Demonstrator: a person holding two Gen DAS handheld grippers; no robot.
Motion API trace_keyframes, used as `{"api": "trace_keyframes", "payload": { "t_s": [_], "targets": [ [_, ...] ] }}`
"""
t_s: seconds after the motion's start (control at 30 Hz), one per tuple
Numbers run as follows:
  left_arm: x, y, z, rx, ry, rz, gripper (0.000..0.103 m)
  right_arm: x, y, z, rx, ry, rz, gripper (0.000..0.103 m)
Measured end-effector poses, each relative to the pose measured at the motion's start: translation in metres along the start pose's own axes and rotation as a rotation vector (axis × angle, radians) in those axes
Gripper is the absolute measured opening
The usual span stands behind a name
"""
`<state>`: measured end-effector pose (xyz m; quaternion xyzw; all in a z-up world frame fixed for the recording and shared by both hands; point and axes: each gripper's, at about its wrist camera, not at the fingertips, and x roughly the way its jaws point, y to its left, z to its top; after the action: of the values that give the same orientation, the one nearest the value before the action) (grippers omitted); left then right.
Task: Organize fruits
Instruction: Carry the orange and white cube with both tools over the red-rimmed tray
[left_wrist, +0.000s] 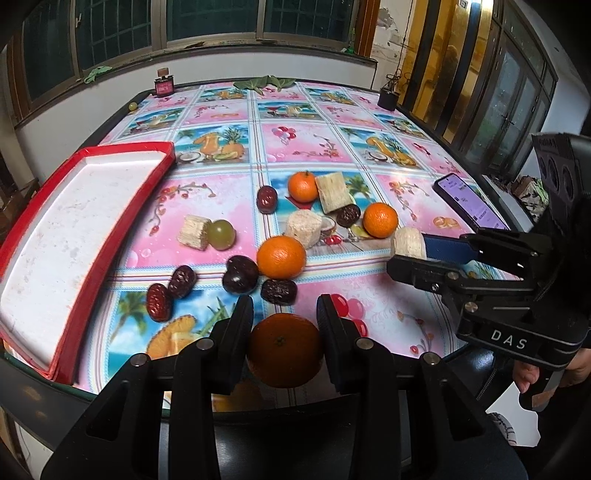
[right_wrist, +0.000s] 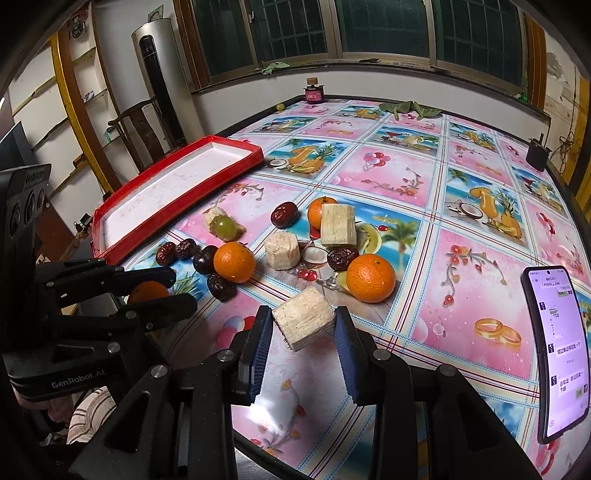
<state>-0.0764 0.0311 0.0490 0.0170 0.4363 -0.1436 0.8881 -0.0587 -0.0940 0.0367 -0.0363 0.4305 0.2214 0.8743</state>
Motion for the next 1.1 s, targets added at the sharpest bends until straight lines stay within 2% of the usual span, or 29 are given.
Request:
{"api": "trace_keyframes", "payload": {
  "t_s": [0.47,1.1],
  "targets": [
    [-0.013,0.021,0.011,-0.028,-0.043,0.031,0.034,-0.002,0.014,0.011,-0.029,-0.017,0.018,0.035],
    [-0.026,0.062,0.029,-0.064,-0.064,0.053,0.034,0.008,0.039,0.042,-0.066,-0.034,0.082,0.035]
  ]
}}
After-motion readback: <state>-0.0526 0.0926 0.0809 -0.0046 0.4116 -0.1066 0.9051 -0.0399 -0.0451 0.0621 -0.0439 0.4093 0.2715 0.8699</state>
